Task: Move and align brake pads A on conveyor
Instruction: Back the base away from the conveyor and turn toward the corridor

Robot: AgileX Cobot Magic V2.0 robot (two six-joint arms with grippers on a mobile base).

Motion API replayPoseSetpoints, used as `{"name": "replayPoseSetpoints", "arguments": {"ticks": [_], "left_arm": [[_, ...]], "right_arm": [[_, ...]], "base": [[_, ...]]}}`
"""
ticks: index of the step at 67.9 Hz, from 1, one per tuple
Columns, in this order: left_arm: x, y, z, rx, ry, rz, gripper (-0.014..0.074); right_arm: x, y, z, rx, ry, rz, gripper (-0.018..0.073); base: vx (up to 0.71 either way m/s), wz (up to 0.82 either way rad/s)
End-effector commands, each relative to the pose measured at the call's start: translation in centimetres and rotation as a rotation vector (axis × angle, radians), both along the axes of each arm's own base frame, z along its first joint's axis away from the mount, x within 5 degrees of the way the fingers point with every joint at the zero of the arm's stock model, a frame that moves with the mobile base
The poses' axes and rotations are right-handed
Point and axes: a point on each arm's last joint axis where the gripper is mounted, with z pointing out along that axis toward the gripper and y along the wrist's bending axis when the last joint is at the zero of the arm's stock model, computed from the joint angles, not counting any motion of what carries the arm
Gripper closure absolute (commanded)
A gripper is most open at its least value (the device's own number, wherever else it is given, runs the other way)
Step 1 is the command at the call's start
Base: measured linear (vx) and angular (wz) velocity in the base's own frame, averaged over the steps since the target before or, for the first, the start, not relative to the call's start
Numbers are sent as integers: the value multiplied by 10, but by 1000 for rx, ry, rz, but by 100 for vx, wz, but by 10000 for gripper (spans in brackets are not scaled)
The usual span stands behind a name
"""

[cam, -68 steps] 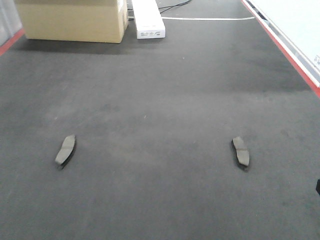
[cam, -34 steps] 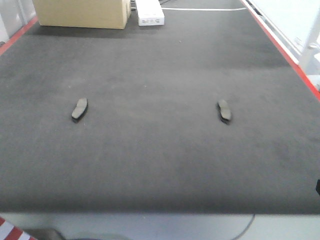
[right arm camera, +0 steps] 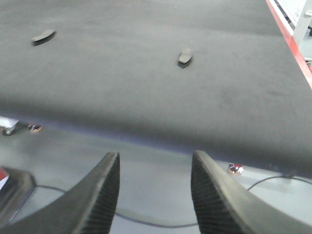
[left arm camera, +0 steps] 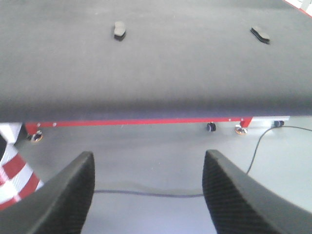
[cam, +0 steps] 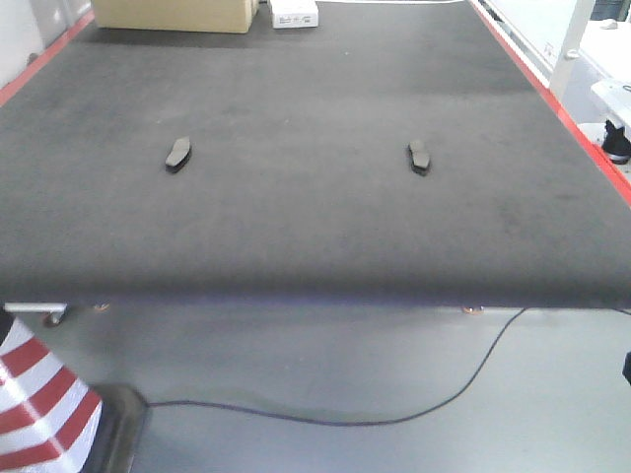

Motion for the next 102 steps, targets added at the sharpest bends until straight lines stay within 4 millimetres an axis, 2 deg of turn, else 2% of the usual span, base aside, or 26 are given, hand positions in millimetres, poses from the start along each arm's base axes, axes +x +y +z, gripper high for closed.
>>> {"name": "replayPoseSetpoints", "arguments": {"ticks": [1, 45, 102], "left_arm": [[3, -1, 13, -21, -75, -2, 136], [3, -1, 13, -21, -75, 1, 136], [3, -1, 13, -21, -75, 1, 136]], "right_arm": [[3, -1, 15, 11, -91, -12, 233], [3, -1, 15, 11, -91, -12, 233], [3, -1, 15, 11, -91, -12, 233]], "base": [[-37, 9], [-29, -5], [-18, -78]]}}
